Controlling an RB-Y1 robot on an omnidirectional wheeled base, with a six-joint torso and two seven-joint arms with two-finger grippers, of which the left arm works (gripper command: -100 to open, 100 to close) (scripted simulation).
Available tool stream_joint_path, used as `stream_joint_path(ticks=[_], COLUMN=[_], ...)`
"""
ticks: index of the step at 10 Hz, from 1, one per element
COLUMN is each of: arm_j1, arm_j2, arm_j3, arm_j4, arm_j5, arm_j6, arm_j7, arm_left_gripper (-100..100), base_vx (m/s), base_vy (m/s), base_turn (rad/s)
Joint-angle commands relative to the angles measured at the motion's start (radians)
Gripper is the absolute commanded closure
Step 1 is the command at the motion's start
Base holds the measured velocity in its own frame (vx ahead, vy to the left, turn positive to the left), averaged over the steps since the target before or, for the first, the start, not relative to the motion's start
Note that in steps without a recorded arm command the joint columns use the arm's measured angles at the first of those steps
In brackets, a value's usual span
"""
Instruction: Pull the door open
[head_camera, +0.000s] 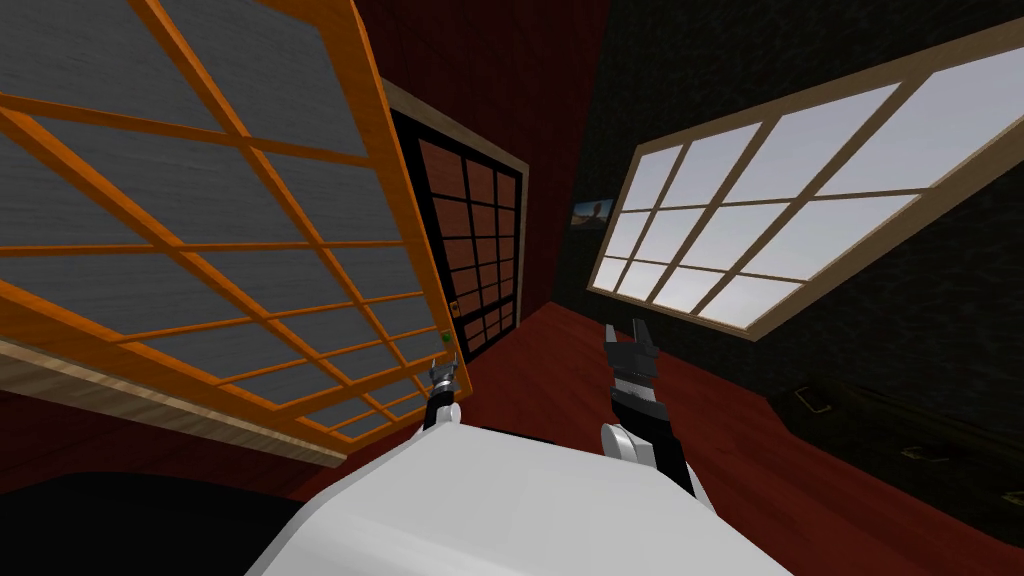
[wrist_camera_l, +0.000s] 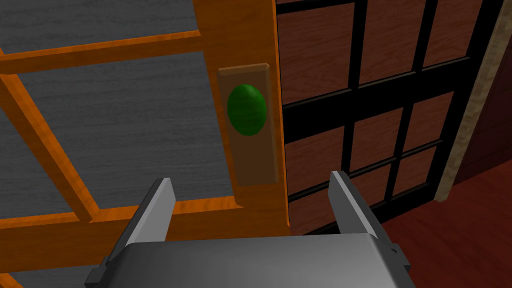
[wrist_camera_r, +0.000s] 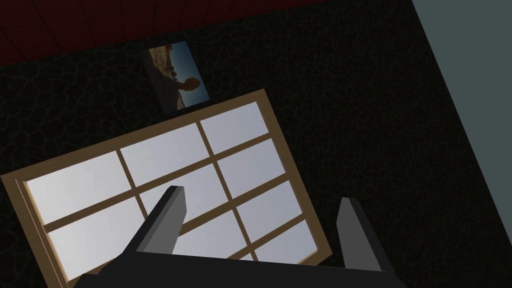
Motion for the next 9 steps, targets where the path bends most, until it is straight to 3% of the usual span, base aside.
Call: stream_joint_path(ticks=[1, 3, 4, 6, 8, 9], arm_j1=[0.001, -0.001, 0.013, 0.023, 0.045, 0.051], arm_j2=[-0.004, -0.005, 0.026, 0.046, 0.094, 0.107], arm_j3=[-0.008, -0.010, -0.014, -0.016, -0.022, -0.023], arm_j4=[-0.006, -0.002, 0.007, 0.013, 0.028, 0.032], arm_j5=[0.019, 0.021, 0.023, 0.024, 0.025, 0.026], arm_j6=[-0.001, -0.002, -0.007, -0.010, -0.017, -0.019], arm_j7=[0.037, 0.040, 0.082, 0.108, 0.167, 0.182], arm_left_gripper=[-100, -100, -100, -100, -100, -100], base_vx=[-0.069, -0.059, 0.105, 0.193, 0.188, 0.155], base_vy=[0.004, 0.004, -0.023, -0.008, 0.008, 0.025], base_turn=[-0.059, -0.020, -0.037, -0.014, -0.033, -0.019])
